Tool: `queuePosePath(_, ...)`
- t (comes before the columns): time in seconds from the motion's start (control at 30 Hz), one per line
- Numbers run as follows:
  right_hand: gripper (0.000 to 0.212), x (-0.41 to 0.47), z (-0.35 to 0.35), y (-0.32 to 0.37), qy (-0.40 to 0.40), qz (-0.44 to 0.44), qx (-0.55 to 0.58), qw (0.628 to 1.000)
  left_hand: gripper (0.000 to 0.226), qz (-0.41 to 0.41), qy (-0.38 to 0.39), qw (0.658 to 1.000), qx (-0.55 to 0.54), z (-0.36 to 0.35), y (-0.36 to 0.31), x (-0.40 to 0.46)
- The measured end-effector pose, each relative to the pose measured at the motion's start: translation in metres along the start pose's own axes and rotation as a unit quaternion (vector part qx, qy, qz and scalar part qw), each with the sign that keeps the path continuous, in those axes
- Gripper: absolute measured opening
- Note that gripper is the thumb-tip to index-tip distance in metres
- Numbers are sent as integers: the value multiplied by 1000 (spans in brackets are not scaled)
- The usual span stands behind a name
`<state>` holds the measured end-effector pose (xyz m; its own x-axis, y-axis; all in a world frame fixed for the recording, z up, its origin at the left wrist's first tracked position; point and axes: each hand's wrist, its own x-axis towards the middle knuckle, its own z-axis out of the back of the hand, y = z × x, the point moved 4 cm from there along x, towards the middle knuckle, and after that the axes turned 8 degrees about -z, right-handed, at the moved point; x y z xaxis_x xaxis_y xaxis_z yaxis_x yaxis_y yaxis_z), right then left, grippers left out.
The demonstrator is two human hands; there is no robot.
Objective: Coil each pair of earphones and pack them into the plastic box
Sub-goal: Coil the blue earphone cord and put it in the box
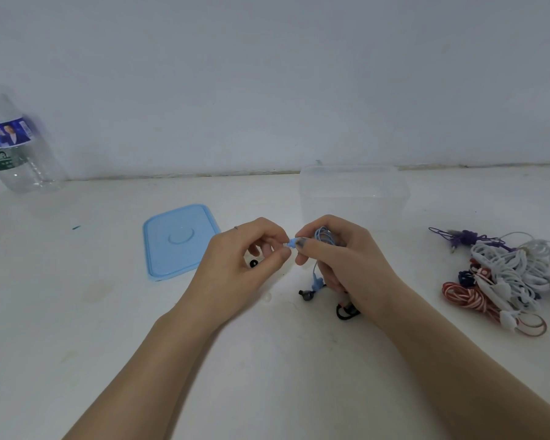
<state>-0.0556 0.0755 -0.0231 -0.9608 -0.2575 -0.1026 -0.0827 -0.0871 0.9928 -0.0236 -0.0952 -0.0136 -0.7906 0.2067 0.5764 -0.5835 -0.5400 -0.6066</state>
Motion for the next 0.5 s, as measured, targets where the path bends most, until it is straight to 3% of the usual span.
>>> queuePosePath(0.17, 13, 1, 1, -1, 2, -7, 18, 1000, 23, -14, 1, 1000, 8, 1, -2, 0)
queuePosePath(0.5, 8, 2, 2, -2, 26, -12, 23, 999, 13, -21, -1, 999, 28, 2, -1, 1)
